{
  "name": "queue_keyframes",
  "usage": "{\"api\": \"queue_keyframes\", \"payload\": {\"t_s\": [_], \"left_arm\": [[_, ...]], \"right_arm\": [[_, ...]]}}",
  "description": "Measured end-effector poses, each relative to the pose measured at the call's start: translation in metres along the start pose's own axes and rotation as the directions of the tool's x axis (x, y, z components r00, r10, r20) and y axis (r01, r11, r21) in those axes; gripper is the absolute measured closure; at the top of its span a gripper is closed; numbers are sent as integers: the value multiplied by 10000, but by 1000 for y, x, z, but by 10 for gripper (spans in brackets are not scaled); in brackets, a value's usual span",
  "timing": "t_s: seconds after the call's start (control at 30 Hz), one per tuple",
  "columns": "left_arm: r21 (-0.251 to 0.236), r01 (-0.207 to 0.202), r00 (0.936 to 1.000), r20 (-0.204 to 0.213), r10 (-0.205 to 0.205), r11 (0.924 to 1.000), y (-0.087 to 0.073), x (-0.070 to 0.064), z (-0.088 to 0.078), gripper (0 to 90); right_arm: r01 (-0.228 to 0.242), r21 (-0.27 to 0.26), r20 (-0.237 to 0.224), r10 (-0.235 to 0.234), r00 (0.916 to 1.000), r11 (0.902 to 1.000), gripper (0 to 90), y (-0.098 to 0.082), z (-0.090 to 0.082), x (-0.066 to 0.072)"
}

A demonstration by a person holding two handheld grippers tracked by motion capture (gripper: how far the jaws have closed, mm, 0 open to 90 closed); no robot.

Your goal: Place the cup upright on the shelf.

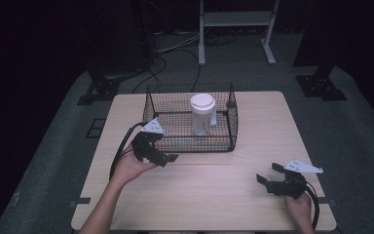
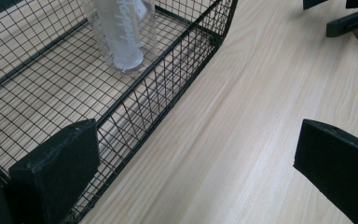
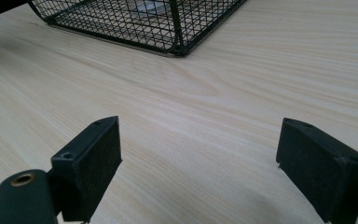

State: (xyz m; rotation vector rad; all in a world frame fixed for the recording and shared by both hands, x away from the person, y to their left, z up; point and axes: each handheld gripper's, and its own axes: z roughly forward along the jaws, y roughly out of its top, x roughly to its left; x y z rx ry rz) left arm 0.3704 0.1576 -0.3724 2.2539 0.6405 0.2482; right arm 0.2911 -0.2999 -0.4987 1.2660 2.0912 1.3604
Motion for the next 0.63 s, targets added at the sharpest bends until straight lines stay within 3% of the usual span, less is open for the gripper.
{"api": "queue_keyframes", "payload": {"t_s": [0.33, 0.53, 0.63], "left_arm": [[-165, -9, 10000, -40, 8, 9999, -19, -6, -4, 0], [-500, -83, 9998, -172, 75, 9987, -34, -14, -8, 0], [-798, 78, 9999, -75, -84, 9968, -45, -20, -9, 0]], "right_arm": [[8, 7, 14, -8, 10000, 10000, 129, 0, 0, 0], [-19, 9, 18, 19, 10000, 10000, 129, 0, 0, 0], [7, 8, 14, -7, 10000, 10000, 129, 0, 0, 0]]}}
